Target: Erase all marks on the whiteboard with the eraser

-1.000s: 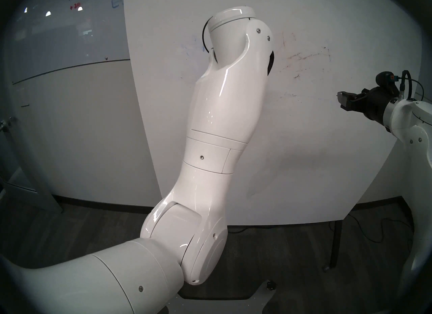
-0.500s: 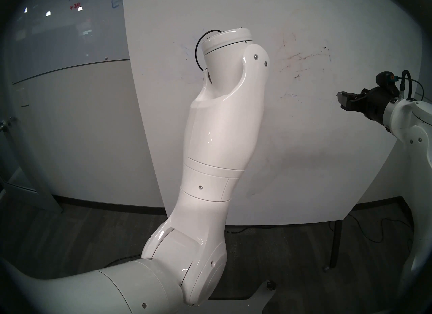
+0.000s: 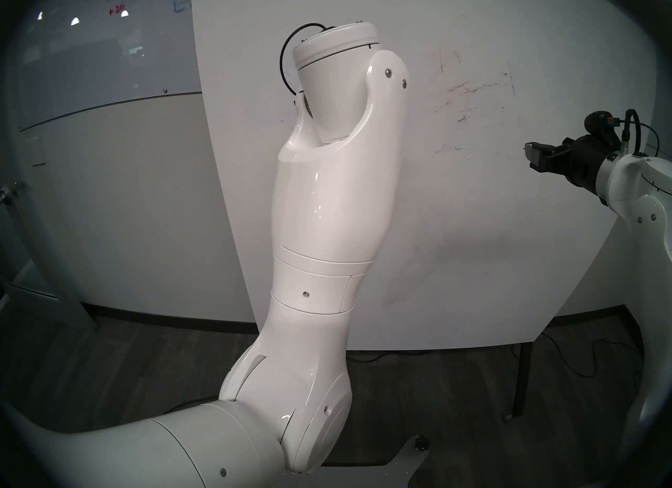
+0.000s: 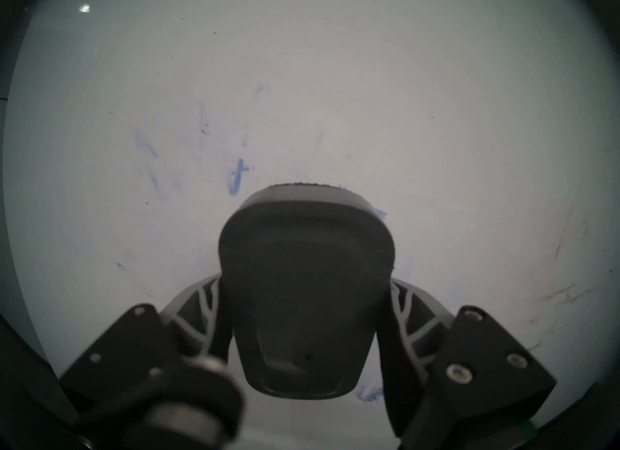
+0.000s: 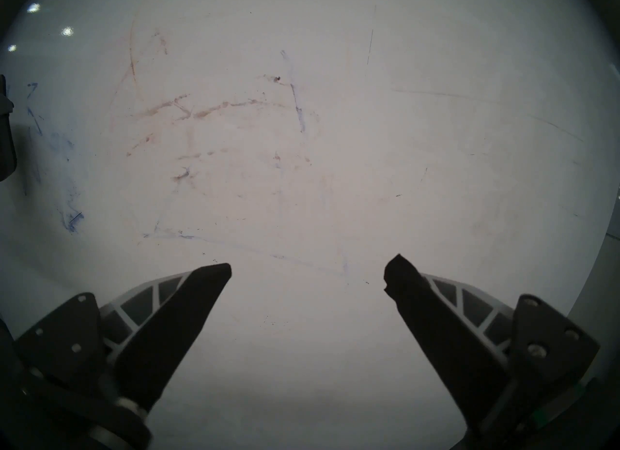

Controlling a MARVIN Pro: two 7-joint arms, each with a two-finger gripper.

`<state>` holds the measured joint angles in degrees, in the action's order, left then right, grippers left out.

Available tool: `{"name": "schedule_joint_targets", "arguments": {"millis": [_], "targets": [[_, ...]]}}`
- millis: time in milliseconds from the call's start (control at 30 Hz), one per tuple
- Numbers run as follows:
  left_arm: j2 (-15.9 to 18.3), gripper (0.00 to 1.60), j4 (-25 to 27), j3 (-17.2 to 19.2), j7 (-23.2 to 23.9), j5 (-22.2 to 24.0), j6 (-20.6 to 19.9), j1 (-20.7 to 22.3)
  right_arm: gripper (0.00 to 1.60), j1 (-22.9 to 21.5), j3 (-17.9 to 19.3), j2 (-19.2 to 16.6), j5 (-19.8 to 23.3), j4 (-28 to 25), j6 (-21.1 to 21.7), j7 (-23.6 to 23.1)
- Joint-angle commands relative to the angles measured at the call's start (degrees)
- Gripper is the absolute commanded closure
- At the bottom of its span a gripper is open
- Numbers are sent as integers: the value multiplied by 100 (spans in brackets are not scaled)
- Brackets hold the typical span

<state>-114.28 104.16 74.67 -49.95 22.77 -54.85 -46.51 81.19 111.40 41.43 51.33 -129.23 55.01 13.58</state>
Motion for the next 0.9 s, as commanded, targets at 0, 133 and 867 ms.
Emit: {"name": "schedule_joint_targets", "arguments": {"millis": [0, 133, 867], "targets": [[59, 160, -136, 333, -370, 45, -15, 496, 0, -49, 16, -26, -14, -27, -37, -5], [29, 160, -232, 457, -369, 120, -15, 589, 0, -49, 16, -27, -15, -26, -38, -6], [78, 0, -425, 465, -502, 482, -15, 800, 0, -49, 15, -28, -16, -26, -42, -7]]}}
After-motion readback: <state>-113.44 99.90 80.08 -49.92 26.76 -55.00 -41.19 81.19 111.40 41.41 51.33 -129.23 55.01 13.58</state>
